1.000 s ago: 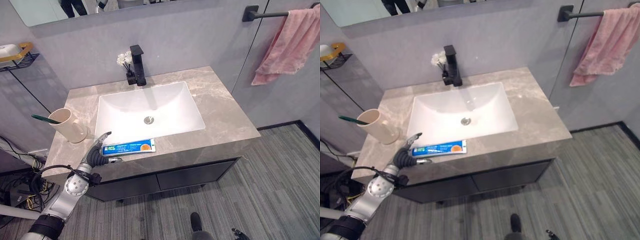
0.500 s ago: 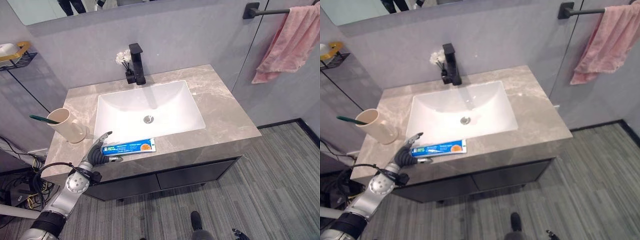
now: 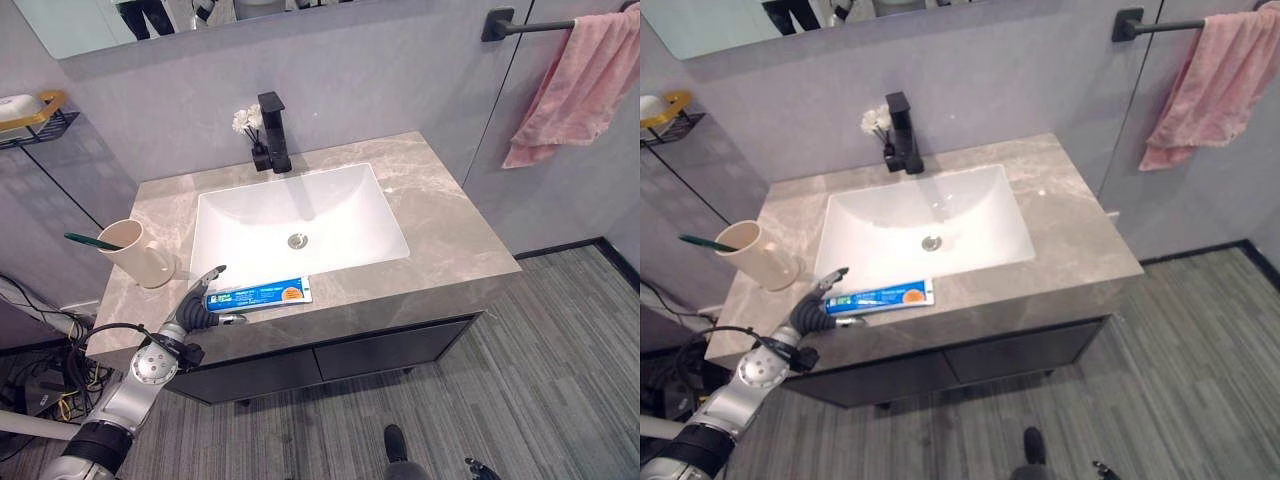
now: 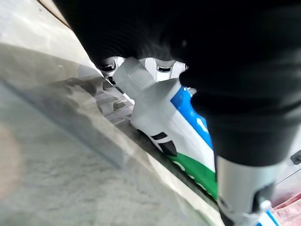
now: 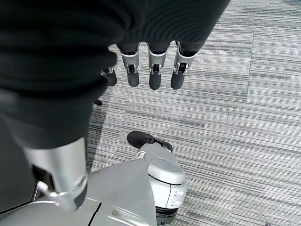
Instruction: Put brush and paste in cup on sink, flatten towel.
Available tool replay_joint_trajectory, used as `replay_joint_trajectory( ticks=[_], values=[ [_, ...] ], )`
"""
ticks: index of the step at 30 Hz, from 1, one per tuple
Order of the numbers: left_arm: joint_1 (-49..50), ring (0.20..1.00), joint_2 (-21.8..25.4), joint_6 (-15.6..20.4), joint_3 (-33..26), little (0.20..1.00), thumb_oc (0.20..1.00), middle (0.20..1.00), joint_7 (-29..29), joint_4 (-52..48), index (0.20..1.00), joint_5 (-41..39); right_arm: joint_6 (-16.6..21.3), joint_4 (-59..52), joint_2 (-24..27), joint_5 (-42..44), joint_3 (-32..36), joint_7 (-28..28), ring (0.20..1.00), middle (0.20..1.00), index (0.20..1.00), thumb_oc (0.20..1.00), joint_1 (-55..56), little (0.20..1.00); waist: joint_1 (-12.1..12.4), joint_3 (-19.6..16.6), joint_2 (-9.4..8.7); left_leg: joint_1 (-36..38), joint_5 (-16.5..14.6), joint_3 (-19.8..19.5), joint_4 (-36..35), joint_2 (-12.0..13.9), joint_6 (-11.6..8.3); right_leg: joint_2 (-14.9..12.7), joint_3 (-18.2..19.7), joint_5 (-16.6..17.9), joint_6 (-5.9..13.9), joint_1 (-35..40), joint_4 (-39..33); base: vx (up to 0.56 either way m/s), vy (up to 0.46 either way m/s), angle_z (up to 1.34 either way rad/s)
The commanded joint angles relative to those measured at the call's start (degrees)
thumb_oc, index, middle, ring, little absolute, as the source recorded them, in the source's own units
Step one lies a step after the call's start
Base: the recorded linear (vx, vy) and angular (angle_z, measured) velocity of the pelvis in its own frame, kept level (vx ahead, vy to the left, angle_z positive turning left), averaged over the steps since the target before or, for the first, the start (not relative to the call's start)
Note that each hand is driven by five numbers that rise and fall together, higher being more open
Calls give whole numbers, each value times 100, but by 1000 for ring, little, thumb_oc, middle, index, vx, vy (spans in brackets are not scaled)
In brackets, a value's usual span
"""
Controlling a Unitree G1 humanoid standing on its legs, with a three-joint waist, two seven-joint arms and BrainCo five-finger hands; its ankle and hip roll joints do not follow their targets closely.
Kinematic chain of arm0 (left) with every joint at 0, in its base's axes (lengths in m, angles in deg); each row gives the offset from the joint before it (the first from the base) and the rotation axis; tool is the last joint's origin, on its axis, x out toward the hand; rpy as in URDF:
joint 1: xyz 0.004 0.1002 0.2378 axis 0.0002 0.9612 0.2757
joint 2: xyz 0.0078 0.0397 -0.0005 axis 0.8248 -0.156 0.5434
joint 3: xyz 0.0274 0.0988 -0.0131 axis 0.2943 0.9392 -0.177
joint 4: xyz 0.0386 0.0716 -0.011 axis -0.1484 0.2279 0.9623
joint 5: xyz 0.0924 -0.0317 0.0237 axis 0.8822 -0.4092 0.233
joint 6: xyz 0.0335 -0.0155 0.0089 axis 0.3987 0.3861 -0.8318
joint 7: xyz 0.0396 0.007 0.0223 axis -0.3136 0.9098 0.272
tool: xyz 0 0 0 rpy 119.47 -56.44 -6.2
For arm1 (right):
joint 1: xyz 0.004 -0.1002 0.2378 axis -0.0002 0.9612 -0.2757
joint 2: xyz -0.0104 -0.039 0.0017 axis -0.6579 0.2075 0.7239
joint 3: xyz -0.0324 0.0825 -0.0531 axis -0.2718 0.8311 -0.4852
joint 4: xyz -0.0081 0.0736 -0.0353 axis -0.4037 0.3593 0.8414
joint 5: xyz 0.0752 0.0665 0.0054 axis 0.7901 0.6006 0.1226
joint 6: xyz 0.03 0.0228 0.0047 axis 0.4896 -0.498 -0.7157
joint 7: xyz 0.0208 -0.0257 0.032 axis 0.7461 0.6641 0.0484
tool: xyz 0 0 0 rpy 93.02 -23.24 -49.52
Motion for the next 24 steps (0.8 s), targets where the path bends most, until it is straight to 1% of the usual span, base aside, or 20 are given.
replay_joint_trajectory(
  ticks=[1, 7, 14, 15, 16, 17, 18, 20, 21, 22, 23, 24],
  values=[
    [-550, 1000, 132, 106, -108, 1000, 1000, 1000, 4, 205, 1000, -46, -12, 69, 62, -14, 13, -22, 1000, 1000, 1000, 1000, -125, 1000, -89, -26, -268, -22, -10, -131, 60, 276, -167, -496, 270, 306, 531, -94, 42, 0, 0, 0],
    [-566, 1000, 273, 73, 60, 1000, 1000, 1000, 75, 235, 1000, 313, -32, 80, 76, 0, 9, -39, 1000, 1000, 1000, 1000, -142, 1000, -73, -33, -274, -13, -16, -128, 60, 278, -165, -490, 278, 293, 525, -78, 42, 0, 0, 0],
    [-587, 1000, 317, 22, 159, 1000, 1000, 1000, 94, 313, 1000, 484, -42, 86, 79, 11, 10, -38, 1000, 1000, 1000, 1000, -150, 1000, -58, -39, -273, 26, -27, -128, 60, 281, -165, -492, 270, 275, 522, -34, 42, 0, 0, 0],
    [-590, 871, 322, -5, 168, 871, 871, 871, 103, 326, 871, 533, -43, 69, 79, 21, 17, -43, 1000, 1000, 1000, 1000, -151, 1000, -57, -39, -274, 27, -28, -129, 60, 283, -165, -492, 264, 274, 522, -31, 42, 0, 0, 0],
    [-591, 824, 321, -6, 169, 824, 824, 824, 103, 326, 824, 535, -44, 67, 79, 21, 18, -43, 1000, 1000, 1000, 1000, -150, 1000, -57, -38, -274, 27, -28, -130, 60, 283, -165, -492, 263, 274, 522, -30, 42, 0, 0, 0],
    [-597, 708, 333, -24, 173, 708, 708, 708, 113, 318, 708, 563, -47, 53, 78, 27, 18, -45, 1000, 1000, 1000, 1000, -144, 1000, -59, -41, -273, 30, -28, -126, 60, 287, -167, -495, 262, 274, 521, -25, 42, 0, 0, 0],
    [-605, 485, 326, -65, 202, 485, 485, 485, 140, 348, 485, 626, -58, 76, 79, 45, 38, -33, 1000, 1000, 1000, 1000, -148, 1000, -52, -35, -269, 28, -26, -133, 60, 285, -164, -491, 258, 271, 519, -20, 42, 0, 0, 0],
    [-605, 432, 338, -84, 207, 432, 432, 432, 158, 336, 432, 665, -79, 105, 71, 73, 57, -34, 1000, 1000, 1000, 1000, -166, 1000, -45, -39, -264, 33, -31, -138, 60, 284, -162, -497, 251, 264, 515, -9, 42, 0, 0, 0],
    [-606, 420, 338, -85, 207, 420, 420, 420, 158, 335, 420, 665, -80, 105, 71, 73, 57, -35, 1000, 1000, 1000, 1000, -167, 1000, -45, -38, -265, 34, -31, -139, 60, 284, -162, -497, 249, 264, 515, -7, 42, 0, 0, 0],
    [-600, 369, 334, -79, 210, 369, 369, 369, 160, 337, 369, 654, -83, 122, 72, 78, 61, -33, 1000, 1000, 1000, 1000, -171, 1000, -43, -39, -259, 37, -32, -139, 60, 284, -162, -499, 249, 261, 514, -3, 42, 0, 0, 0],
    [-589, 344, 338, -85, 212, 344, 344, 344, 177, 322, 344, 659, -89, 127, 72, 77, 66, -36, 1000, 1000, 1000, 1000, -171, 1000, -42, -43, -256, 44, -36, -140, 60, 283, -160, -503, 243, 259, 511, 5, 42, 0, 0, 0],
    [-588, 335, 332, -84, 217, 335, 335, 335, 179, 356, 335, 674, -94, 138, 71, 79, 62, -42, 1000, 1000, 1000, 1000, -173, 1000, -43, -46, -250, 51, -37, -148, 60, 282, -160, -499, 245, 257, 510, 9, 42, 0, 0, 0]
  ],
)
